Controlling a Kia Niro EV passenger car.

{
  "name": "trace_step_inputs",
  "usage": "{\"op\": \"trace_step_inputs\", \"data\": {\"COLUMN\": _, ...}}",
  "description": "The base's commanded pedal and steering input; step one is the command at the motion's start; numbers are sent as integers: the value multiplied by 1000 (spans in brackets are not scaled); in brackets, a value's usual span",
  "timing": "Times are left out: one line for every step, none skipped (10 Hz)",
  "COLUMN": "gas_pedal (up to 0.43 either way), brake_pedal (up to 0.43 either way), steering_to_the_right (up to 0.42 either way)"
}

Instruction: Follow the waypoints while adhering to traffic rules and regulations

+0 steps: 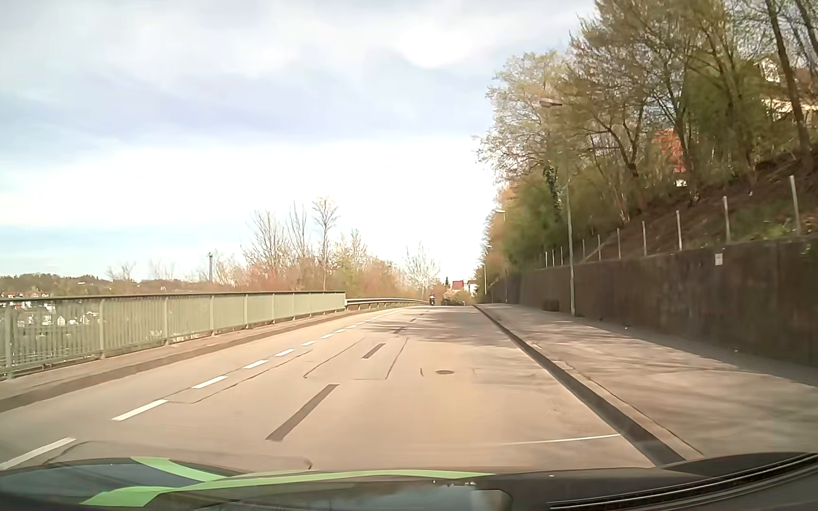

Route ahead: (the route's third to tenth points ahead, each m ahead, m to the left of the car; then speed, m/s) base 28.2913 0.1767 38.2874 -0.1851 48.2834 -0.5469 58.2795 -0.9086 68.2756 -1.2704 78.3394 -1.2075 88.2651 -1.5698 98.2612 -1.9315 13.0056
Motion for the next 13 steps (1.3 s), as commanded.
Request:
{"op": "trace_step_inputs", "data": {"gas_pedal": 110, "brake_pedal": 0, "steering_to_the_right": 6}}
{"op": "trace_step_inputs", "data": {"gas_pedal": 118, "brake_pedal": 0, "steering_to_the_right": 6}}
{"op": "trace_step_inputs", "data": {"gas_pedal": 118, "brake_pedal": 0, "steering_to_the_right": 5}}
{"op": "trace_step_inputs", "data": {"gas_pedal": 118, "brake_pedal": 0, "steering_to_the_right": 6}}
{"op": "trace_step_inputs", "data": {"gas_pedal": 130, "brake_pedal": 0, "steering_to_the_right": 5}}
{"op": "trace_step_inputs", "data": {"gas_pedal": 130, "brake_pedal": 0, "steering_to_the_right": 5}}
{"op": "trace_step_inputs", "data": {"gas_pedal": 130, "brake_pedal": 0, "steering_to_the_right": 5}}
{"op": "trace_step_inputs", "data": {"gas_pedal": 138, "brake_pedal": 0, "steering_to_the_right": 4}}
{"op": "trace_step_inputs", "data": {"gas_pedal": 138, "brake_pedal": 0, "steering_to_the_right": 5}}
{"op": "trace_step_inputs", "data": {"gas_pedal": 138, "brake_pedal": 0, "steering_to_the_right": 4}}
{"op": "trace_step_inputs", "data": {"gas_pedal": 138, "brake_pedal": 0, "steering_to_the_right": 4}}
{"op": "trace_step_inputs", "data": {"gas_pedal": 138, "brake_pedal": 0, "steering_to_the_right": 5}}
{"op": "trace_step_inputs", "data": {"gas_pedal": 138, "brake_pedal": 0, "steering_to_the_right": 4}}
